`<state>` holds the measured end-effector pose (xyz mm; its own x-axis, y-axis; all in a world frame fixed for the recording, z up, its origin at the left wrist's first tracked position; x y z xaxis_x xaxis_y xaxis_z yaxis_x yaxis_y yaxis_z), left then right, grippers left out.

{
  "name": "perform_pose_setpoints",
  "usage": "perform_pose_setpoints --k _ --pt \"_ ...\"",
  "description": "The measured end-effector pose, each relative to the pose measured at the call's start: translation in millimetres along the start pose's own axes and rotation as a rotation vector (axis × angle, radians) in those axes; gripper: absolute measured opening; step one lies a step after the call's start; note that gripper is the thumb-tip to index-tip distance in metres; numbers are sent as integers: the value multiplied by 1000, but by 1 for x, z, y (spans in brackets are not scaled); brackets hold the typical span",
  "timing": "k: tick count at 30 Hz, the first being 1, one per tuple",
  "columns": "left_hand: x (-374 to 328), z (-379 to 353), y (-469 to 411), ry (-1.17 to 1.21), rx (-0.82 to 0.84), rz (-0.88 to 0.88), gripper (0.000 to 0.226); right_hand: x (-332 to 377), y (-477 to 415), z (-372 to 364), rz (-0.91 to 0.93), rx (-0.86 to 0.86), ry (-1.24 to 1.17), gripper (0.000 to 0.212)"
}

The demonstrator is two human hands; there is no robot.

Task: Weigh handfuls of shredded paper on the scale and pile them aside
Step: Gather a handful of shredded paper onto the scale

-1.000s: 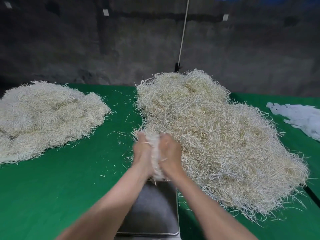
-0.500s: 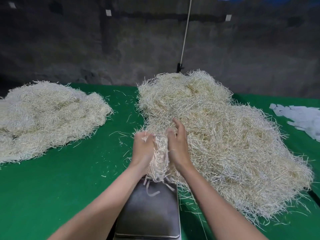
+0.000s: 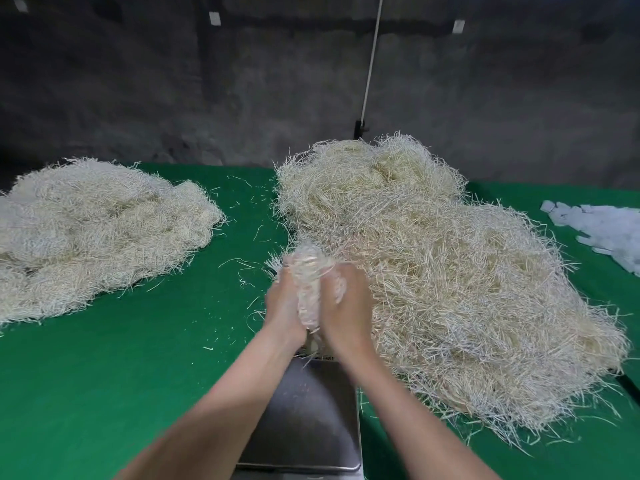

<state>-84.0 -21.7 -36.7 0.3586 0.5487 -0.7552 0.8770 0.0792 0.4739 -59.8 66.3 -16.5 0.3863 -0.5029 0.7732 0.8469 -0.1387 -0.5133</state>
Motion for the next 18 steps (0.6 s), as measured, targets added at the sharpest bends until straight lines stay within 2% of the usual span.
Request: perform_pose_setpoints --k 1,2,4,6,9,12,15,17,18 --pt "-2 4 -4 0 -75 -41 28 5 10 -6 68 17 33 10" --pt "-1 4 -3 -12 -110 -58 27 4 10 -7 61 17 43 12" --pt "10 -3 9 -67 -93 -77 17 -8 -6 3 -105 -25 -64 24" --pt "14 -12 14 -122 -48 -88 24 -17 -13 15 -199 -121 -138 29" --pt "-7 -13 5 -98 -85 -133 28 6 2 4 -96 -168 -72 26" --pt "-1 -8 8 -98 -117 -23 29 5 2 0 -87 -83 -33 30" --pt "10 -5 8 -142 -90 25 28 -10 -5 14 -209 -39 -197 22" --pt "-7 4 2 -178 -143 -102 28 -17 6 10 -393 67 -471 4" --pt "-18 10 -1 -193 -180 -165 26 -19 13 10 -449 104 -571 12"
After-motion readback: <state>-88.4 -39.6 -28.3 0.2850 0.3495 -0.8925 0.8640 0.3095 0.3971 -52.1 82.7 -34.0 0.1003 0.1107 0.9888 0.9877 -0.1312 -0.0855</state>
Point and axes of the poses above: each hand's wrist, its own y-axis away from the middle knuckle, its own z-axis out of the back of the hand, x = y × z, the point moved 5 cm from there along -y, towards the middle knuckle, and after that the axes turned 6 degrees about z, right-handed, at the moved point
